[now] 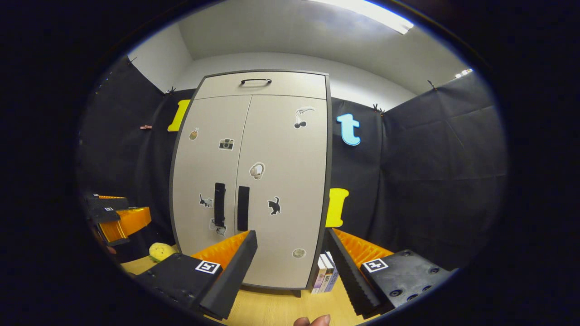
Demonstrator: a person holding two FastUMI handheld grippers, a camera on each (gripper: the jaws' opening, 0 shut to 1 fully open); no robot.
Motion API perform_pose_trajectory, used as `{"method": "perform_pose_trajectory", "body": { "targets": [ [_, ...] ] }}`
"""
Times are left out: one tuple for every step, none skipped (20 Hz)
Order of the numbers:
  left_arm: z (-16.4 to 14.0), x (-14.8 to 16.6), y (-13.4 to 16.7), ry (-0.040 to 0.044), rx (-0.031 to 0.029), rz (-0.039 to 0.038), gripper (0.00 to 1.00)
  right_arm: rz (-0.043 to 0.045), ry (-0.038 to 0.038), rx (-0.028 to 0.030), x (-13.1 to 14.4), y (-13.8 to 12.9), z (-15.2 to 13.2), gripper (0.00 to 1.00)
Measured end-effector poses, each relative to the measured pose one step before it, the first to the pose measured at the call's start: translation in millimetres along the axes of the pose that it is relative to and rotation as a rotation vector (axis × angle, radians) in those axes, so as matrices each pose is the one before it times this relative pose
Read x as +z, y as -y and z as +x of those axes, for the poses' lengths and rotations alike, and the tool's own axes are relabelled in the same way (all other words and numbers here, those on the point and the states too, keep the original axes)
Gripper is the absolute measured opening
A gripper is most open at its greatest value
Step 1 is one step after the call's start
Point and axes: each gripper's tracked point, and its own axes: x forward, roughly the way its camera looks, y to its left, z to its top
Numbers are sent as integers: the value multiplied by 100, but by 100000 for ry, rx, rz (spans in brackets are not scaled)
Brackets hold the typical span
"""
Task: Open the right door of the double-door shoe cabinet with the right hand, and open the left door with the left hand.
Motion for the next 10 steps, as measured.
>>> {"method": "perform_pose_trajectory", "body": {
  "targets": [
    [-73,-21,68,69,-63,541,95,124,-100,-85,-106,4,24,98],
    [-5,78,82,48,-263,243,95,138,-165,-167,-42,-25,-18,97],
    [13,-59,12,-31,-99,129,95,-17,-143,-163,-78,78,26,98],
    [55,57,-50,-14,-117,-12,95,-177,-220,-51,32,-34,47,98],
    [50,28,-49,48,-34,-121,95,-216,-106,-154,-21,10,-19,98],
    [170,106,-67,22,-170,-63,94,-216,83,-188,48,-136,17,98],
    [15,-21,-9,91,-128,112,95,-35,164,-160,137,-26,59,98],
    [54,17,-104,-7,-72,265,95,142,91,-68,54,-87,131,98],
    [-3,-33,-111,86,-102,299,95,343,49,-11,52,-106,132,98],
    [90,136,-132,120,-13,263,94,622,-131,363,76,-161,227,98]
  ]
}}
